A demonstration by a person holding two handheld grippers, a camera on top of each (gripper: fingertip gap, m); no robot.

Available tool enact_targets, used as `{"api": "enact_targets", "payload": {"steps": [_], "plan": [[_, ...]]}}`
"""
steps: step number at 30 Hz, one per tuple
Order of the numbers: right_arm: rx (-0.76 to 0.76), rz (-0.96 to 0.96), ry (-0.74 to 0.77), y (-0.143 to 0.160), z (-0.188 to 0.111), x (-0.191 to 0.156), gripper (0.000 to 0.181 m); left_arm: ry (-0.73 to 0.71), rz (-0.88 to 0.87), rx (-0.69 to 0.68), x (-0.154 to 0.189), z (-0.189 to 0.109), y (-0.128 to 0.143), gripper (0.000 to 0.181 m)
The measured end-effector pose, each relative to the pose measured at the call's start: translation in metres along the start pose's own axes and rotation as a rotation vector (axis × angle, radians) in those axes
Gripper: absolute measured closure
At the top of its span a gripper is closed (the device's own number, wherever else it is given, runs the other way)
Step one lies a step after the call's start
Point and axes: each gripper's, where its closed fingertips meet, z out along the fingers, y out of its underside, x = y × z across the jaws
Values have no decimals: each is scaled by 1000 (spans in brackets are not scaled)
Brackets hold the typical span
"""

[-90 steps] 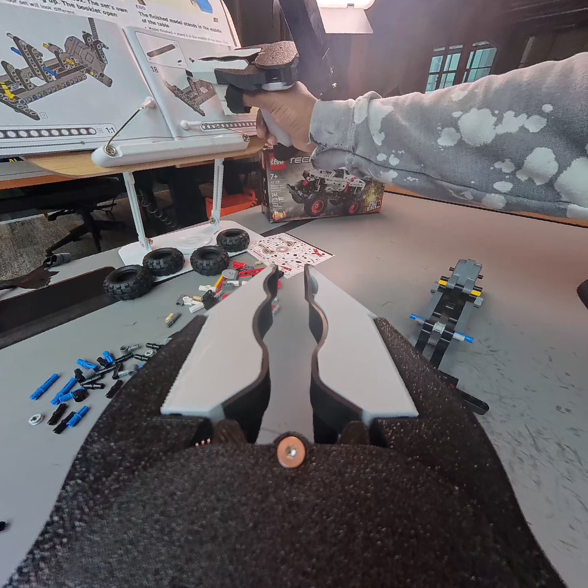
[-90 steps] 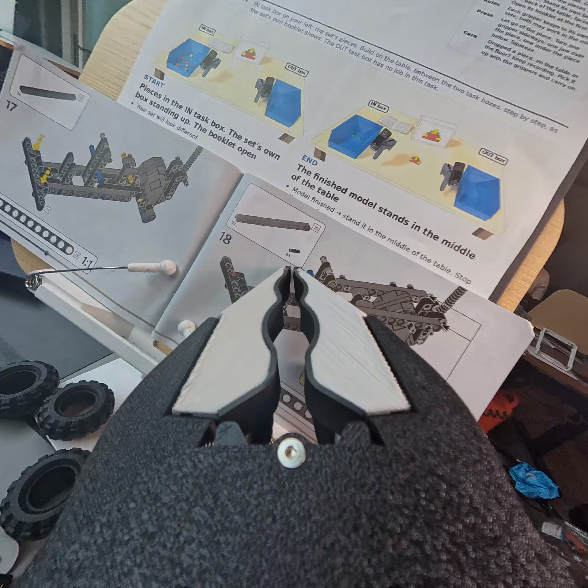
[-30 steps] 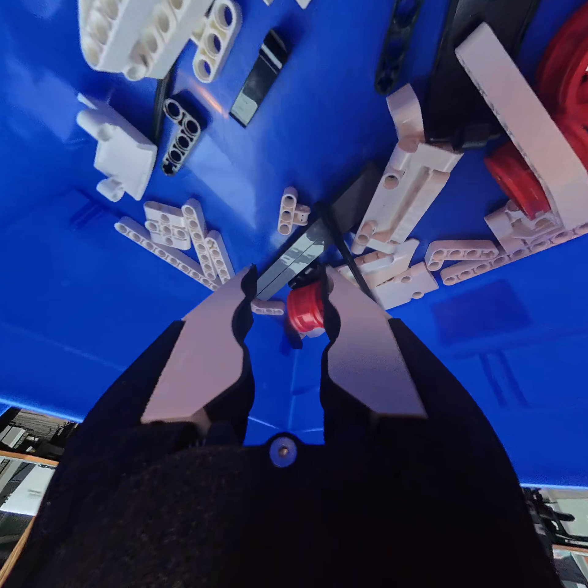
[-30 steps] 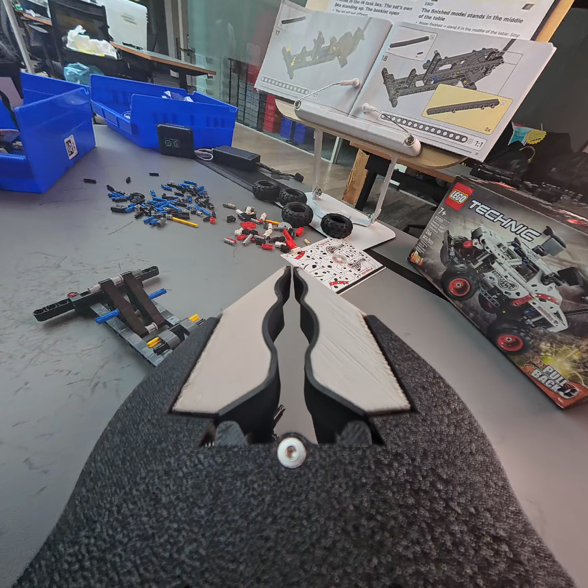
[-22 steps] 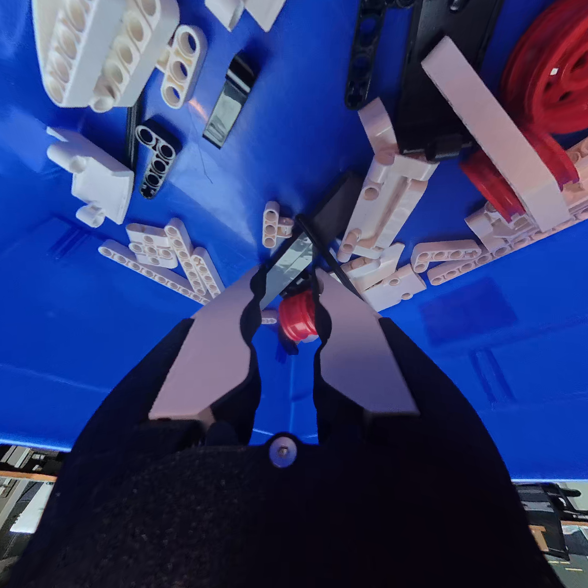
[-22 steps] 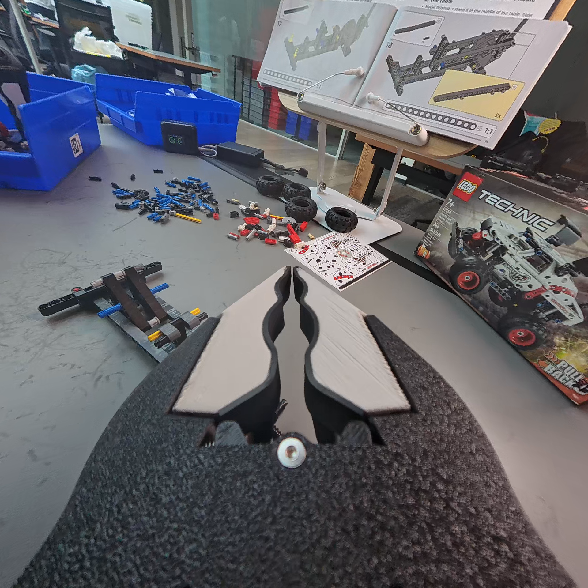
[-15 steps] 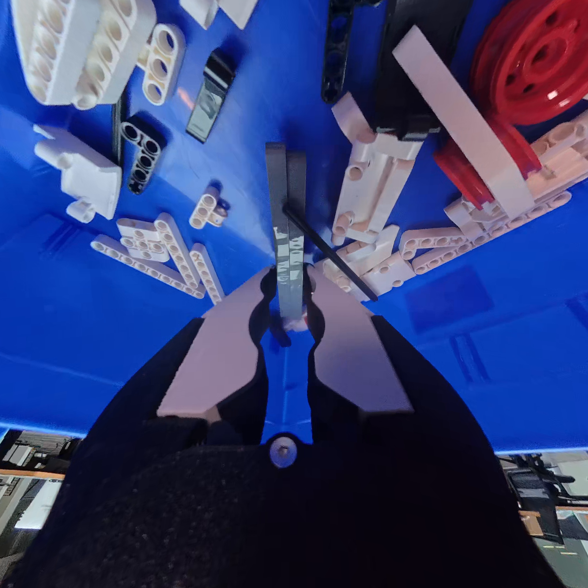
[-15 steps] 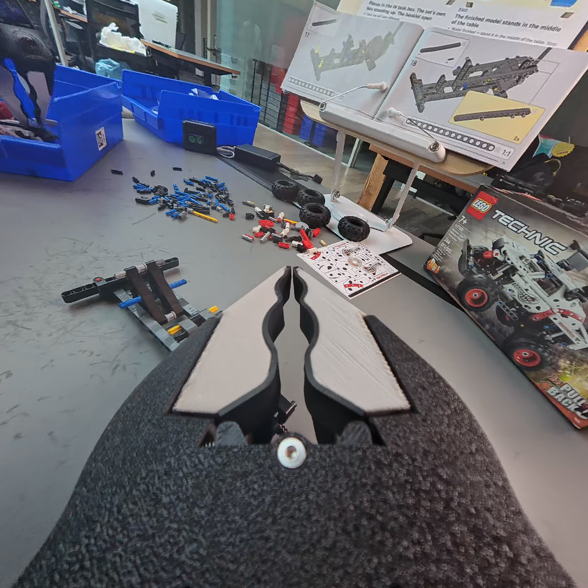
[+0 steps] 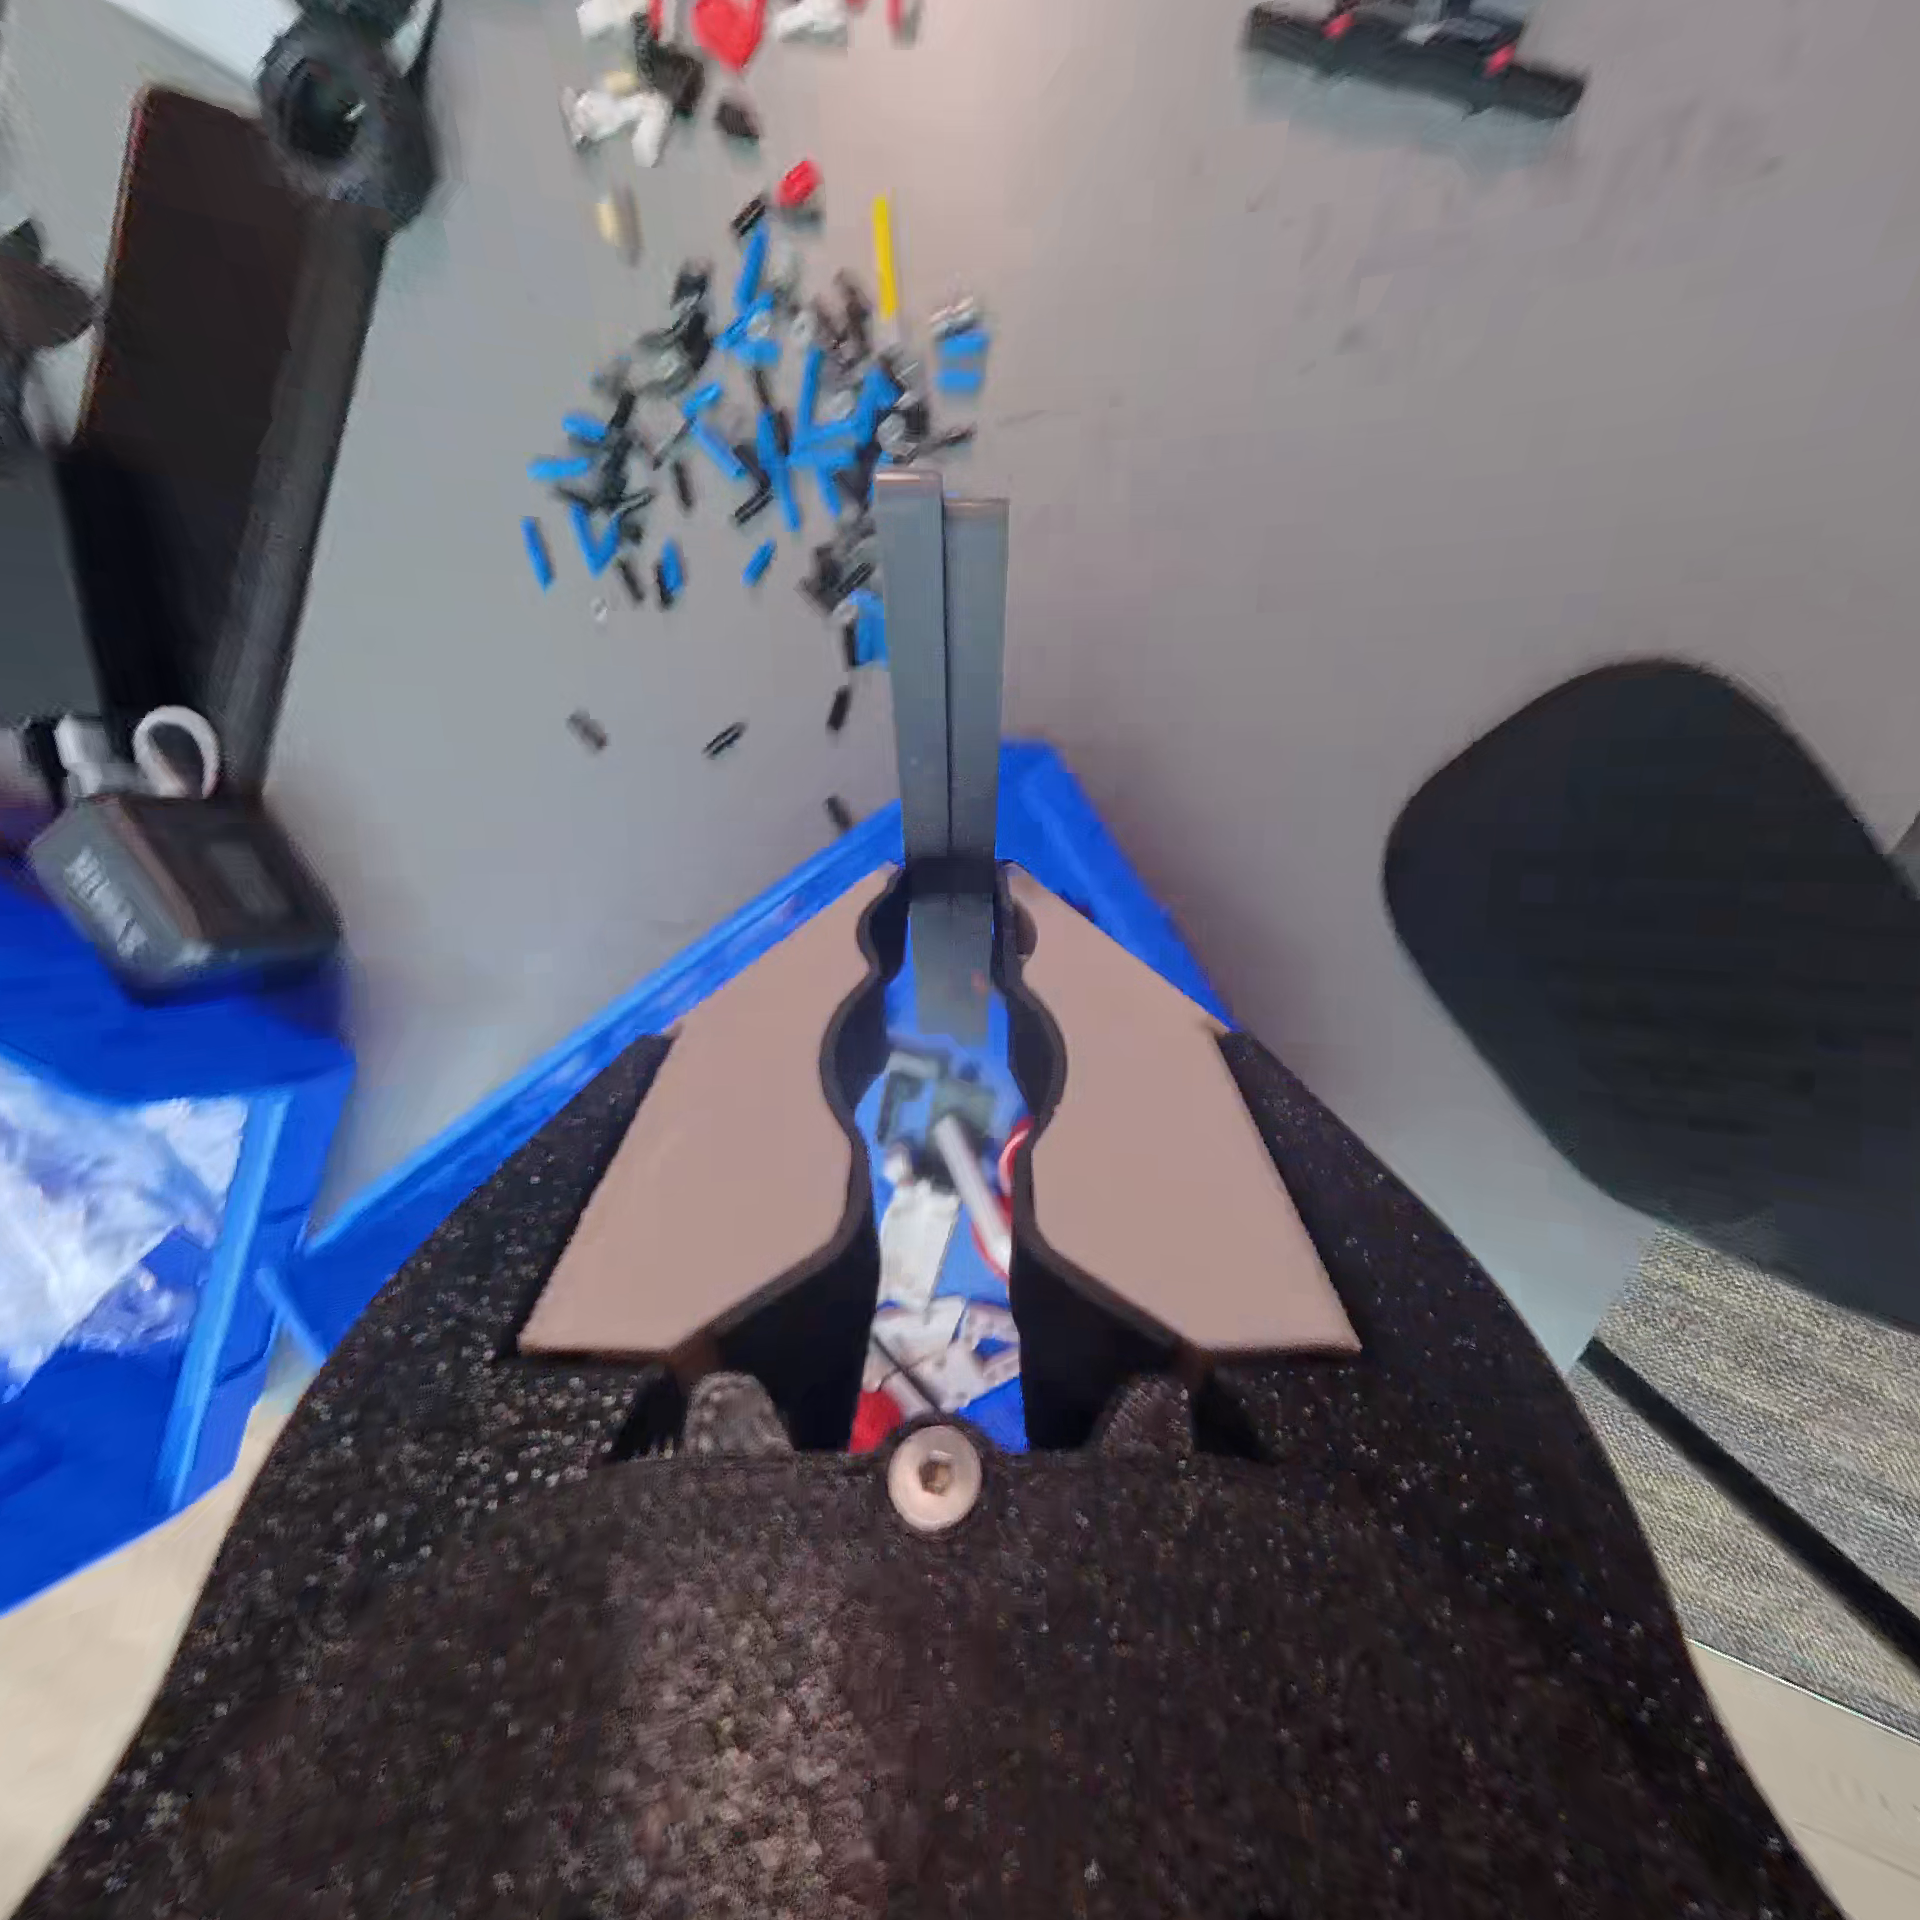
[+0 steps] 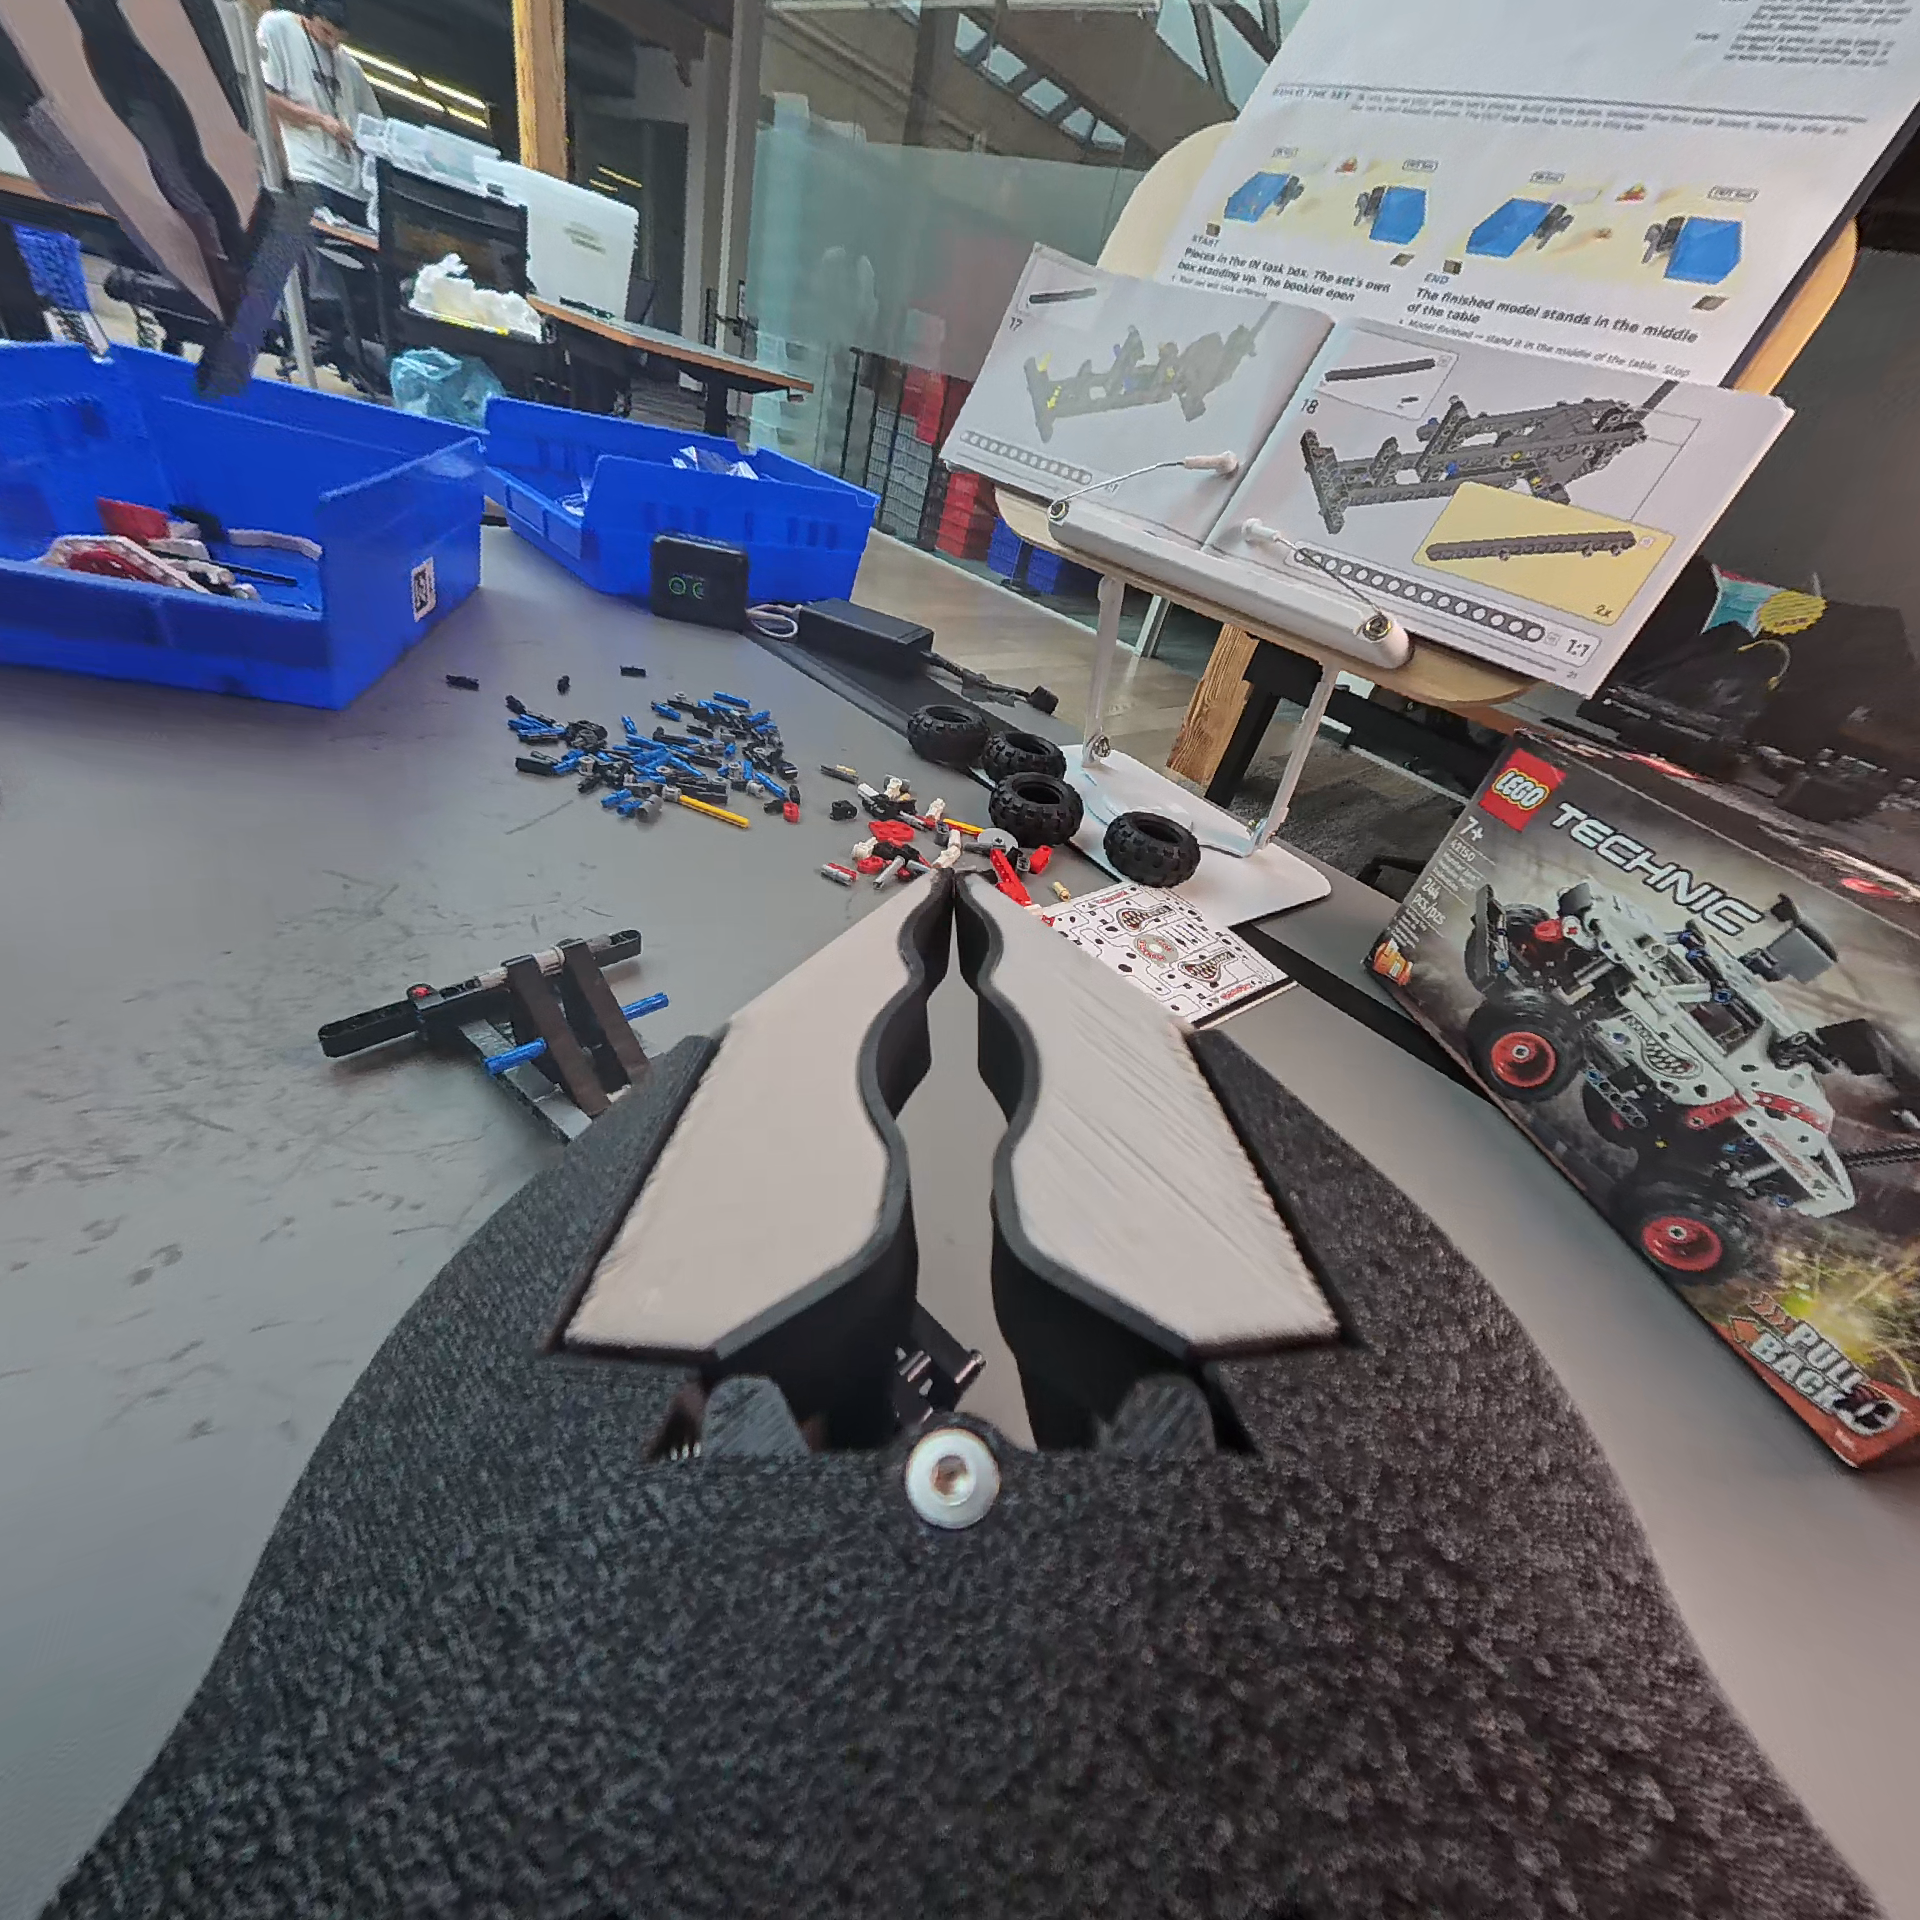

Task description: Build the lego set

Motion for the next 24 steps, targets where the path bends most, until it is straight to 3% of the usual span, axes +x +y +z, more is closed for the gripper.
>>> {"api": "enact_targets", "payload": {"steps": [3,6,12,17,24], "plan": [[13,8,-2,-5,0,-1,181,81,67,-24,58,40,-53,164],[14,4,-6,-5,-2,-3,181,196,75,-74,105,88,-86,164],[-3,5,-4,2,-3,-4,181,335,33,-139,132,161,-110,164],[-18,7,-12,6,-3,-3,181,376,27,-151,137,177,-111,163],[-27,18,-21,9,-3,-3,181,349,-20,-80,121,161,-122,162]]}}
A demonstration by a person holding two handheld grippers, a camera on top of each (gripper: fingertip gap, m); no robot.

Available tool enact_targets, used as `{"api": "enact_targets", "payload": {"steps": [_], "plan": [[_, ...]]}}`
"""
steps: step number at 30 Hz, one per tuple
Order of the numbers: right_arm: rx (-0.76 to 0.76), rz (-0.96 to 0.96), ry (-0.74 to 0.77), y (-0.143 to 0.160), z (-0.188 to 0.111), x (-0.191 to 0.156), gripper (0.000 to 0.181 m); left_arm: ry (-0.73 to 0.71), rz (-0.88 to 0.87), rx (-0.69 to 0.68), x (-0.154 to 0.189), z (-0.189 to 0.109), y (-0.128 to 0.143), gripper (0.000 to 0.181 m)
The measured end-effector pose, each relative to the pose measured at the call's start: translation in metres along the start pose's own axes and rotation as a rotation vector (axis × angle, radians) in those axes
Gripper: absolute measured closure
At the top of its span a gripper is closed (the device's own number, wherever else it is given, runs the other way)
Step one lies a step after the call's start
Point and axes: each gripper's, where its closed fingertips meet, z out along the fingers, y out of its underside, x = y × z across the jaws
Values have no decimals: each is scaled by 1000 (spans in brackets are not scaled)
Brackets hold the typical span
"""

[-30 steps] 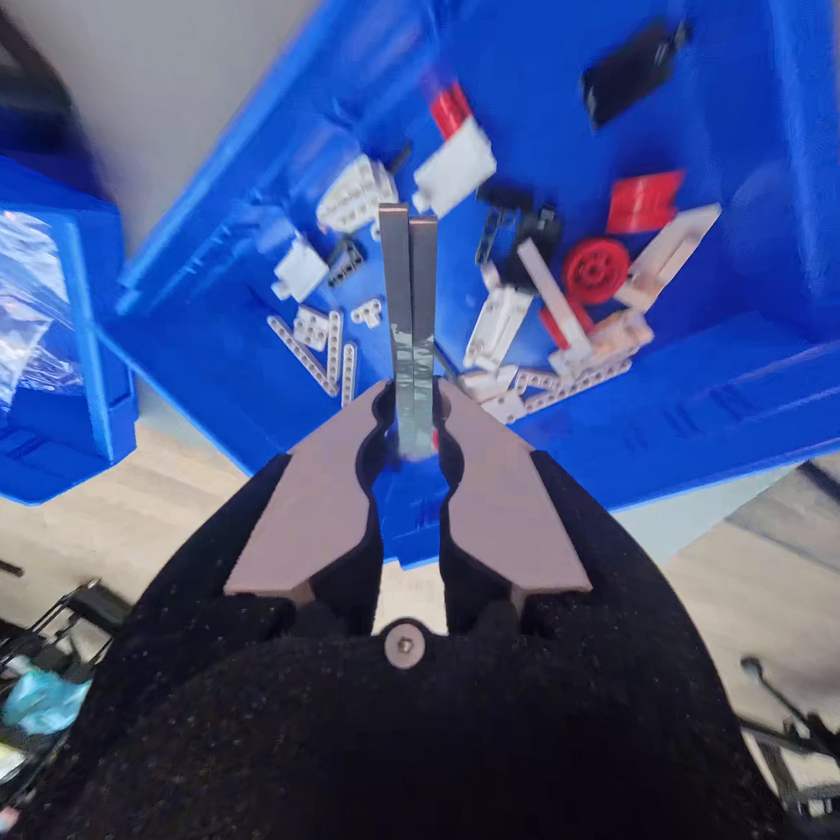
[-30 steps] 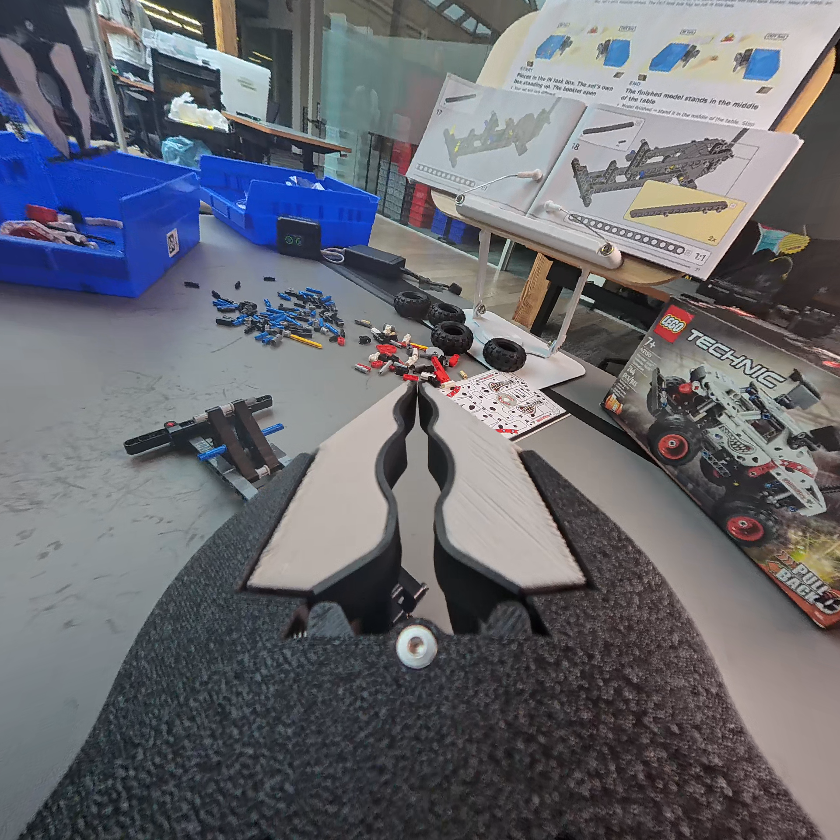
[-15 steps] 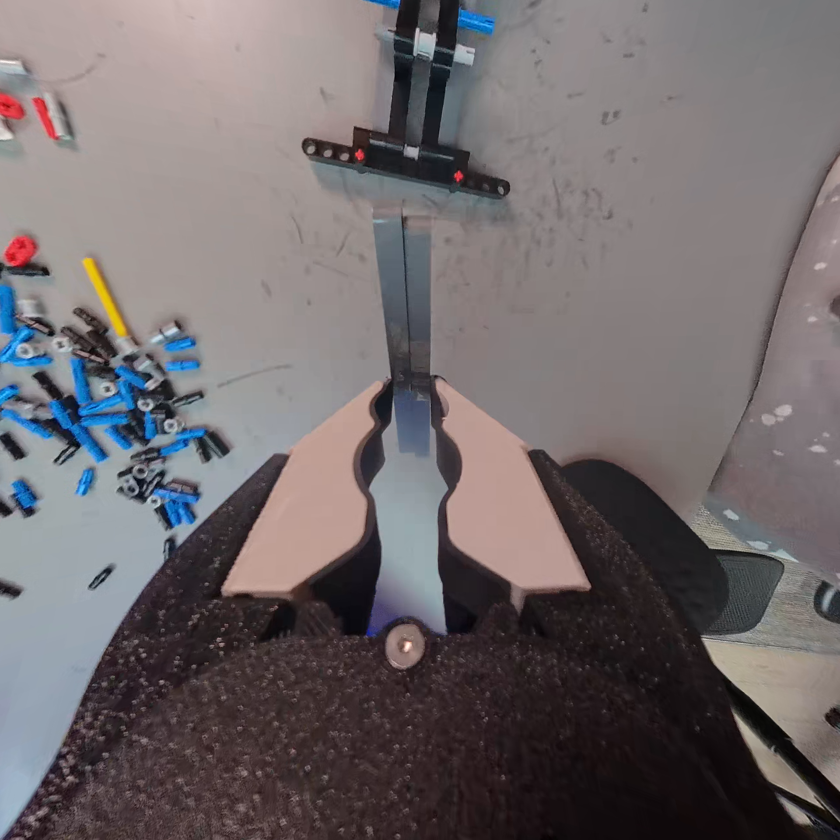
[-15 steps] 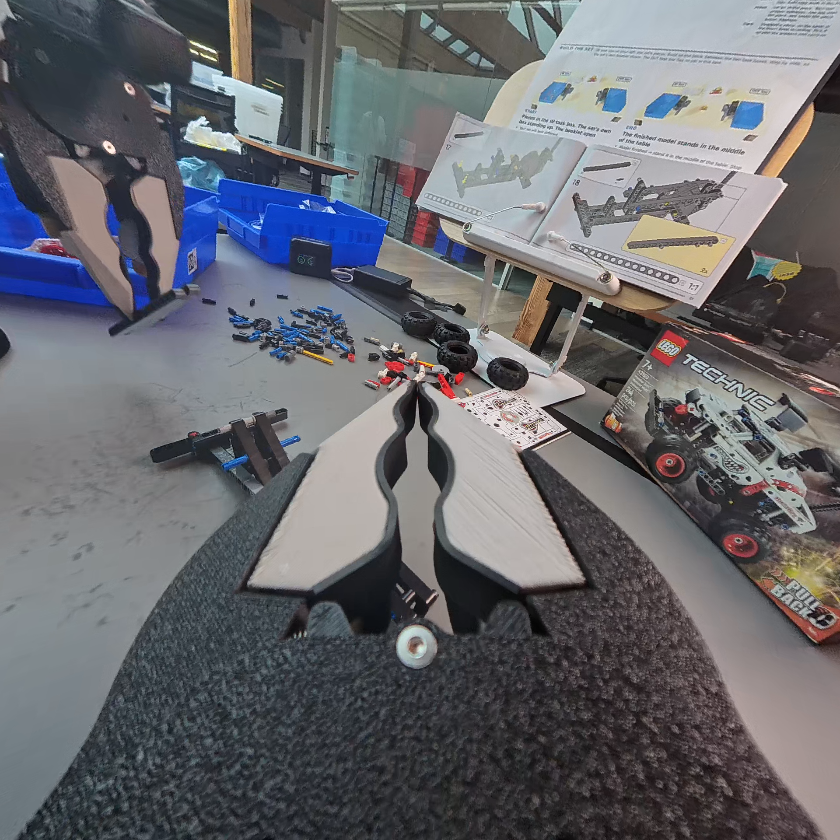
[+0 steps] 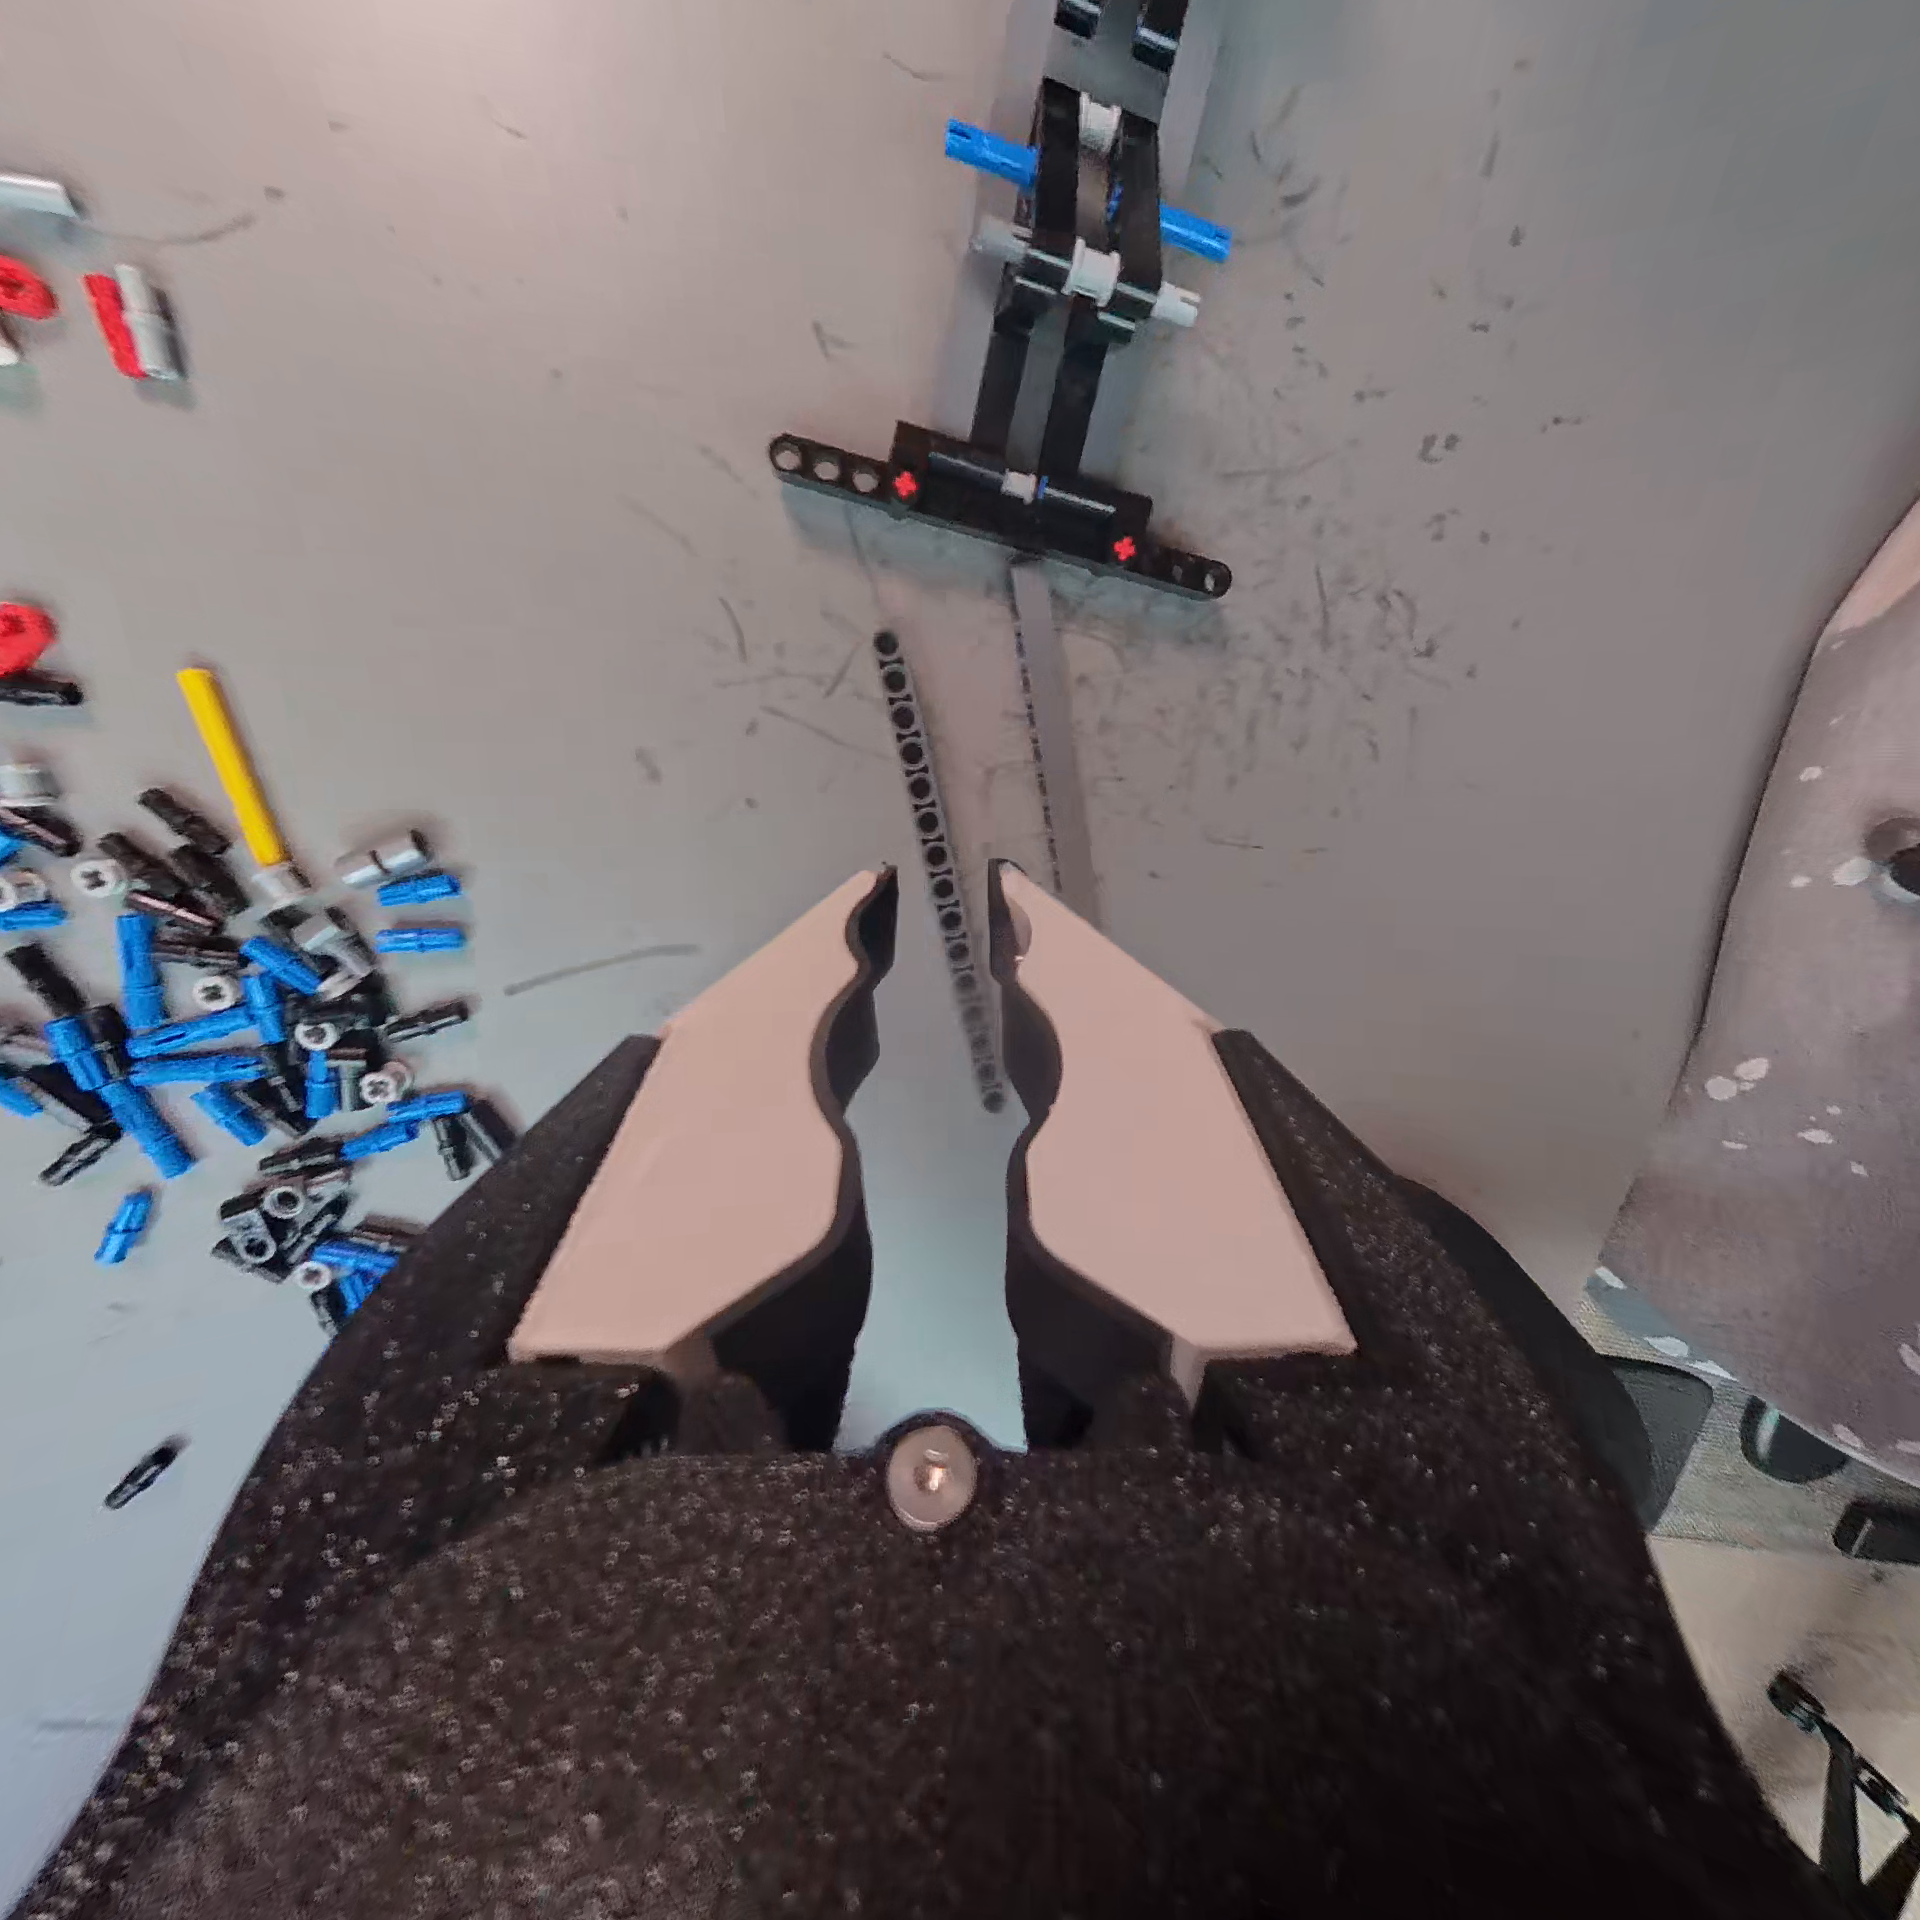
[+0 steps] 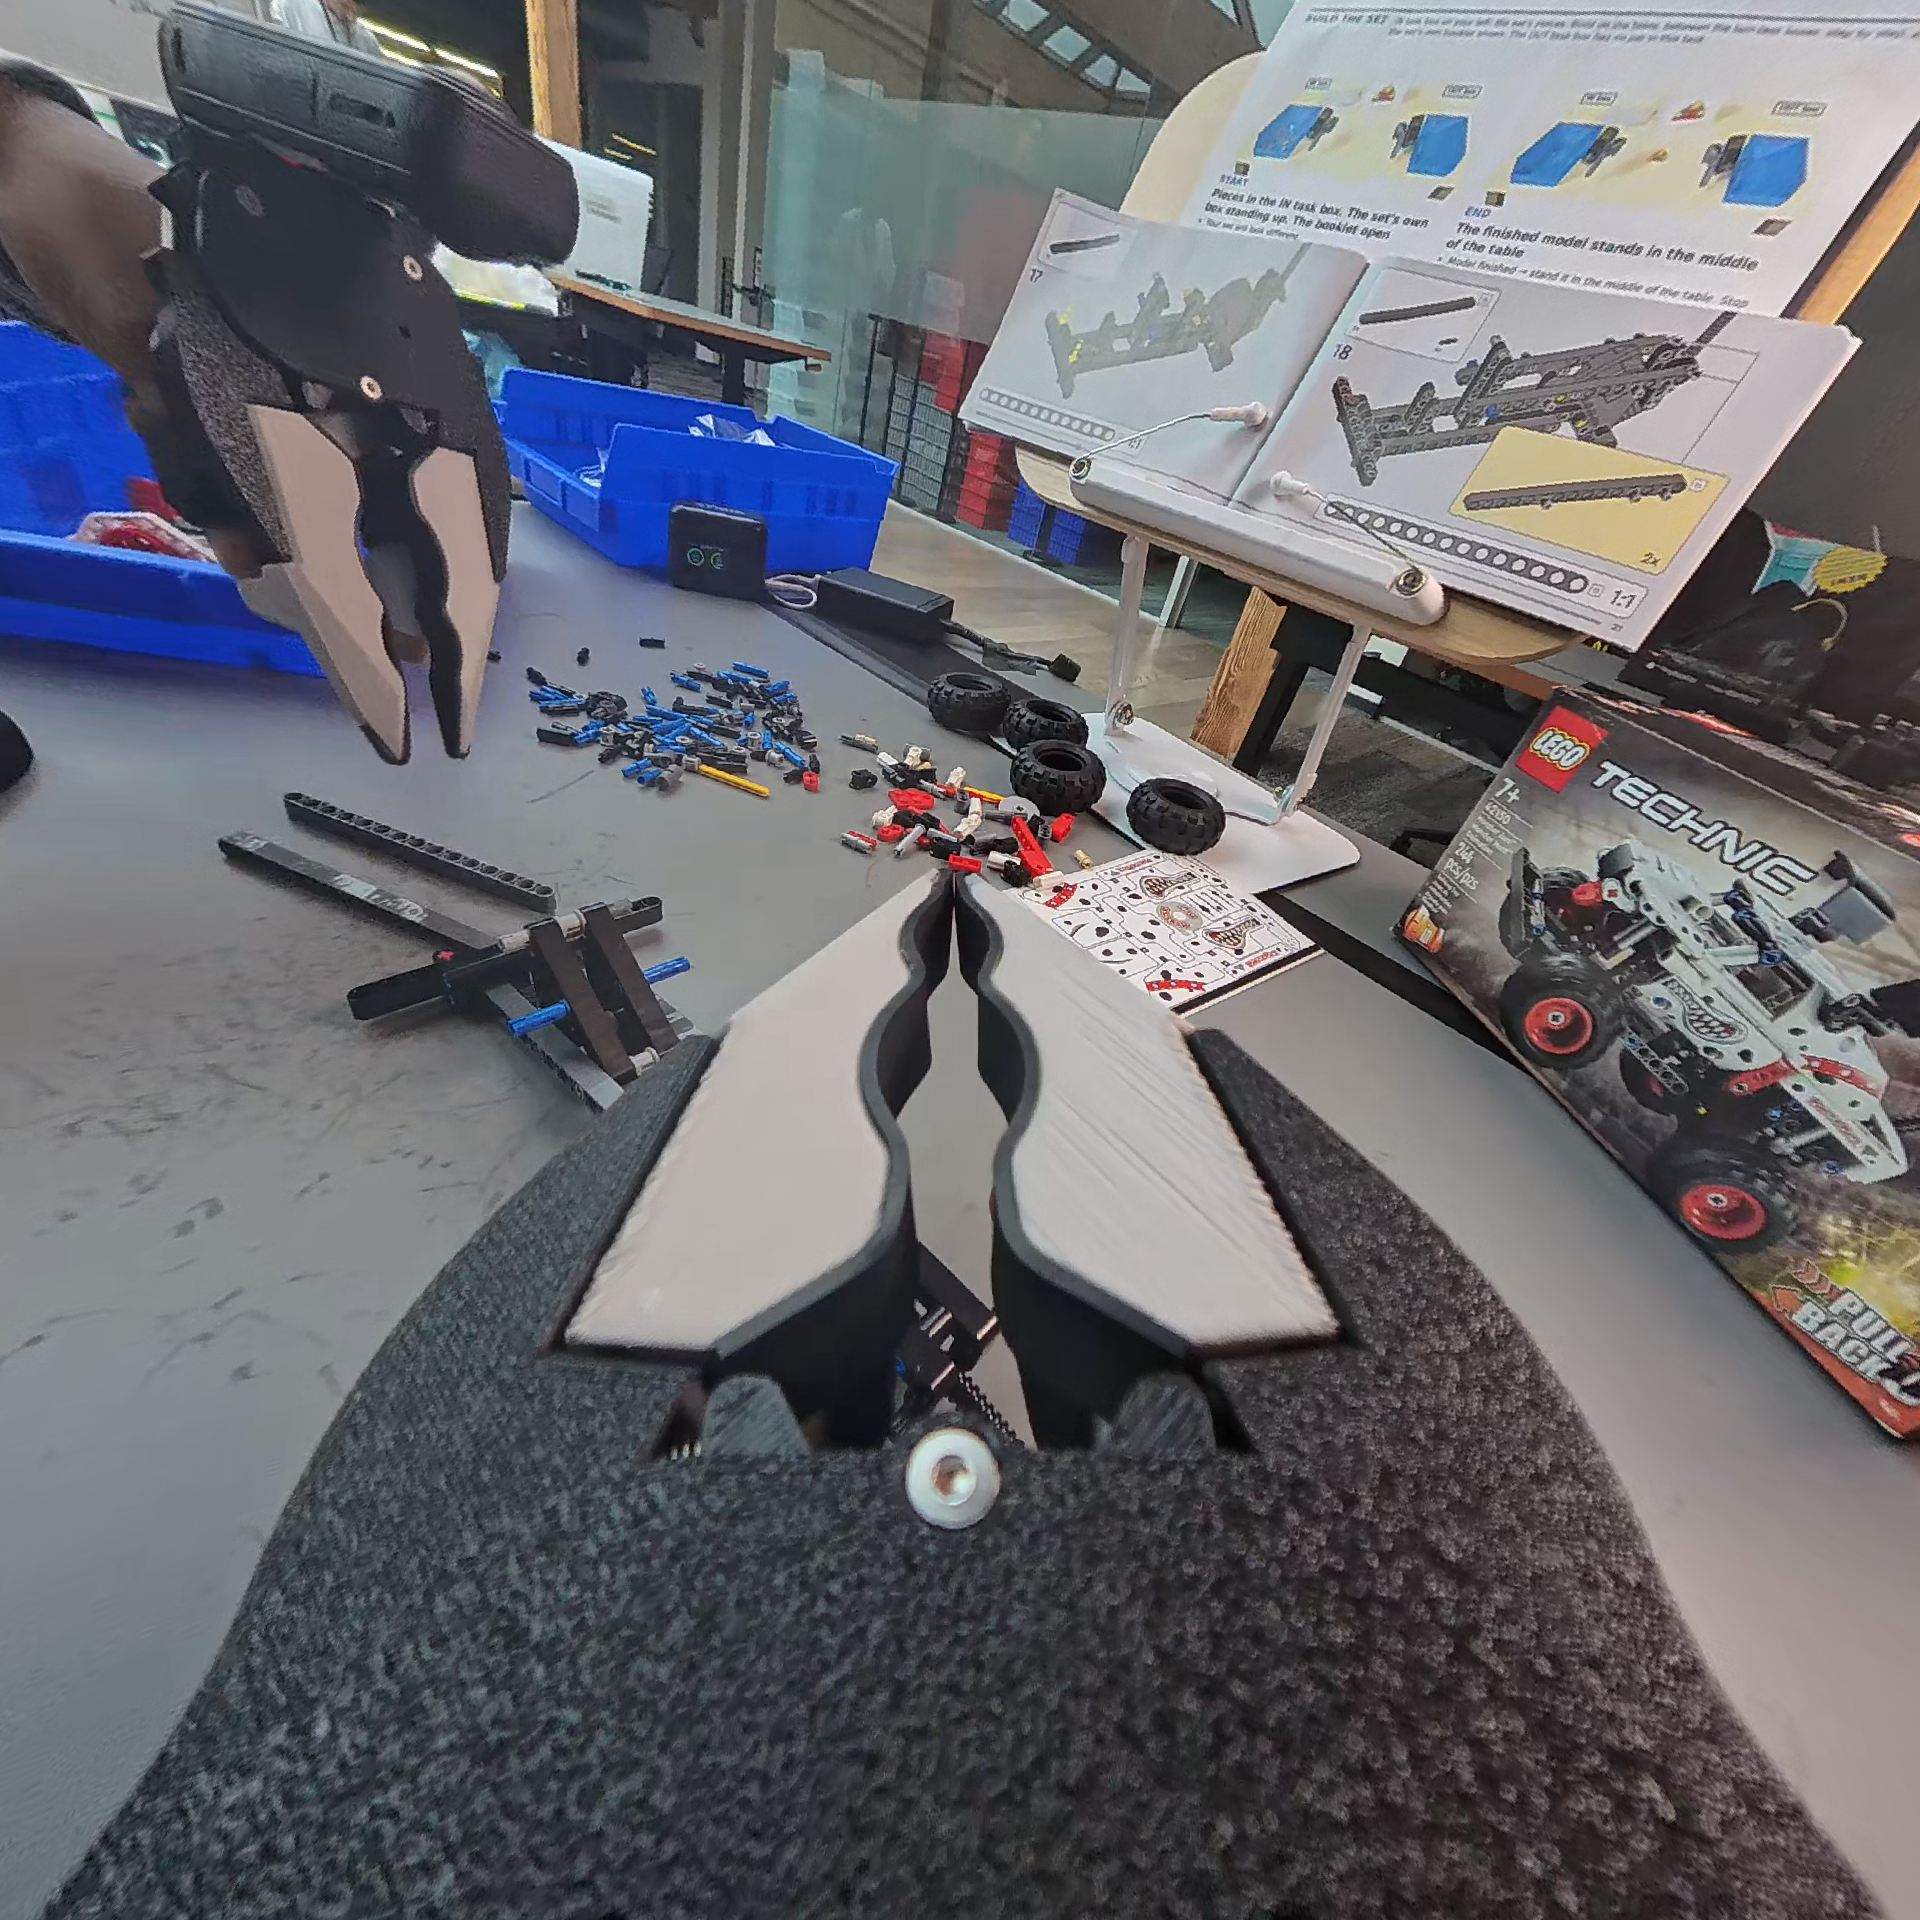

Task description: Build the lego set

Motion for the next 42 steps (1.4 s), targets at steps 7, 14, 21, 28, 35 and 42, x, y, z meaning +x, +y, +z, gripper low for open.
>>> {"api": "enact_targets", "payload": {"steps": [7,14,21,28,35,42], "plan": [[-7,-3,-4,1,1,-2,181,-33,-33,-64,-1,23,22,155],[-23,1,-12,6,4,-5,181,-169,50,-75,-18,21,28,173],[-36,1,-19,9,5,-7,181,-151,28,-61,-16,23,28,149],[-118,37,-253,13,3,-35,126,-121,-32,145,-3,10,10,139],[-517,-256,-450,59,14,-48,93,-68,63,146,23,37,6,122],[-735,-345,-627,99,23,-55,139,-116,181,86,34,49,7,160]]}}
